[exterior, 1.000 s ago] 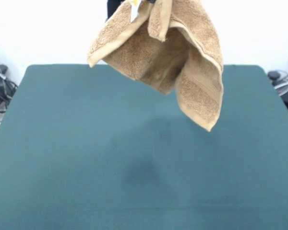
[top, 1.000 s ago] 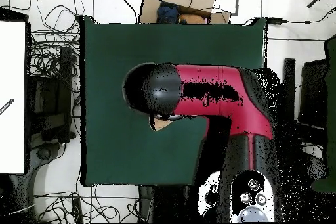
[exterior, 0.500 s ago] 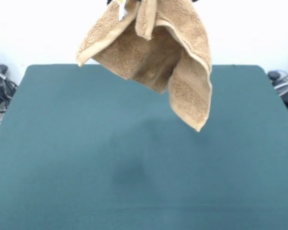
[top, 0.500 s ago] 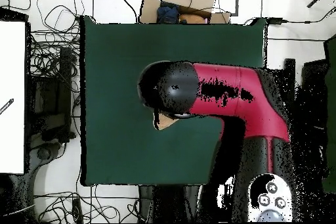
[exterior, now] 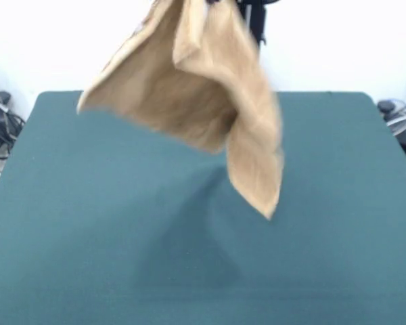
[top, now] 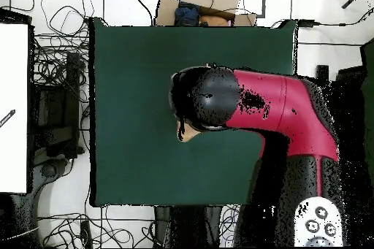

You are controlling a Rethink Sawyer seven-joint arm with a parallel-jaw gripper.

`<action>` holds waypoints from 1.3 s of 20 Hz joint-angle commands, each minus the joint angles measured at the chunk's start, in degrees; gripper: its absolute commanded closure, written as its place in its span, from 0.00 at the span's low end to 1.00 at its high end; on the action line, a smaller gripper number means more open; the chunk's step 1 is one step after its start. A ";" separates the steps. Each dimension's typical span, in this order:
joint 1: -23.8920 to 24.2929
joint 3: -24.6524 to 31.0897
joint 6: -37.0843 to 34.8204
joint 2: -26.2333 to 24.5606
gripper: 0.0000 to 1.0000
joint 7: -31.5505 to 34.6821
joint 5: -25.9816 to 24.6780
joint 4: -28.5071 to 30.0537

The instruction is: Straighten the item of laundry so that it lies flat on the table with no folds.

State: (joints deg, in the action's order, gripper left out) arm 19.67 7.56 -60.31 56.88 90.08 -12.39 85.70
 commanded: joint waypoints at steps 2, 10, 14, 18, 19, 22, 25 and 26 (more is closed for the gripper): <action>0.96 5.33 -2.49 1.27 0.00 -6.78 1.35 3.98; 0.86 5.69 -1.84 1.17 0.00 -5.99 0.36 4.27; 0.73 5.39 -0.42 1.25 0.00 -4.94 0.22 4.75; 0.34 5.17 0.63 0.58 0.00 -3.67 -0.25 4.76; 0.21 5.17 0.63 0.38 0.00 -3.43 -0.37 4.59; 0.28 5.22 0.26 0.30 0.00 -3.59 -0.44 4.15; 0.70 5.22 1.39 0.40 0.00 -3.90 -0.36 4.89; 0.85 5.22 1.84 0.51 0.00 -4.02 -0.26 5.27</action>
State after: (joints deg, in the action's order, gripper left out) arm 20.01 8.75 -60.33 58.54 90.08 -12.39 85.71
